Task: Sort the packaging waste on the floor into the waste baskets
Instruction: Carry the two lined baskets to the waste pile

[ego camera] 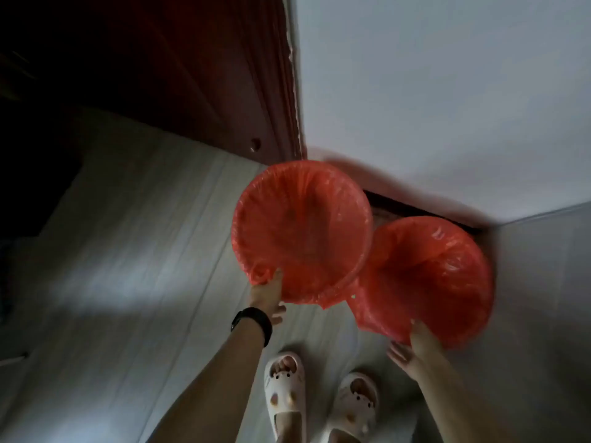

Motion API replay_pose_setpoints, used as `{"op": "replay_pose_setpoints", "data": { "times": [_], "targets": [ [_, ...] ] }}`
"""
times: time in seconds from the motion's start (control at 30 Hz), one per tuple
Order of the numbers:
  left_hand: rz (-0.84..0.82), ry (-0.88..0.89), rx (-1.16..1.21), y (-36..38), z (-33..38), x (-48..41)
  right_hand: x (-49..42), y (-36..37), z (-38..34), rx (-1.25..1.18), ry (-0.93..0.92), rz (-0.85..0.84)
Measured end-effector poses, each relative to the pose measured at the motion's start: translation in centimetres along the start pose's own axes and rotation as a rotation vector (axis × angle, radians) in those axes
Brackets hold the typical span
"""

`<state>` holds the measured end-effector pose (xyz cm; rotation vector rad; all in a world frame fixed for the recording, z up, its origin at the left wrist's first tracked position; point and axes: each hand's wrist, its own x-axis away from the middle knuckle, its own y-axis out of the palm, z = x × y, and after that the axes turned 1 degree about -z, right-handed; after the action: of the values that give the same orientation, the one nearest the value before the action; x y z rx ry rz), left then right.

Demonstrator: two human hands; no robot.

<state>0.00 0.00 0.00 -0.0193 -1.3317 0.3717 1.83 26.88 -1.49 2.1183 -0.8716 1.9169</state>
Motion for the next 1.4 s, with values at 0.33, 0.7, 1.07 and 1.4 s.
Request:
{"op": "replay_pose_setpoints", "data": {
  "times": [0.33, 0.7, 1.07, 1.4],
  "targets": [
    [0.220, 0.050, 0.241, -7.3, 0.9, 0.9, 1.5, 0.8, 0.3, 0.071, -0.253, 0.101],
    [0.501, -0.001, 0.920, -32.5, -3.7, 27.5, 28.6, 10.5, 0.6, 0.923, -0.848, -0.038],
    [1.017, 0.157, 1.512, -43.1, -22.7, 54.7, 69.8, 14.8, 14.9, 1.349, -1.250, -0.675],
    [1.419, -0.109, 1.746, -37.5, -54.4, 67.3, 79.1, 4.1, 38.5, 1.717, -1.415, -1.190]
  ]
}}
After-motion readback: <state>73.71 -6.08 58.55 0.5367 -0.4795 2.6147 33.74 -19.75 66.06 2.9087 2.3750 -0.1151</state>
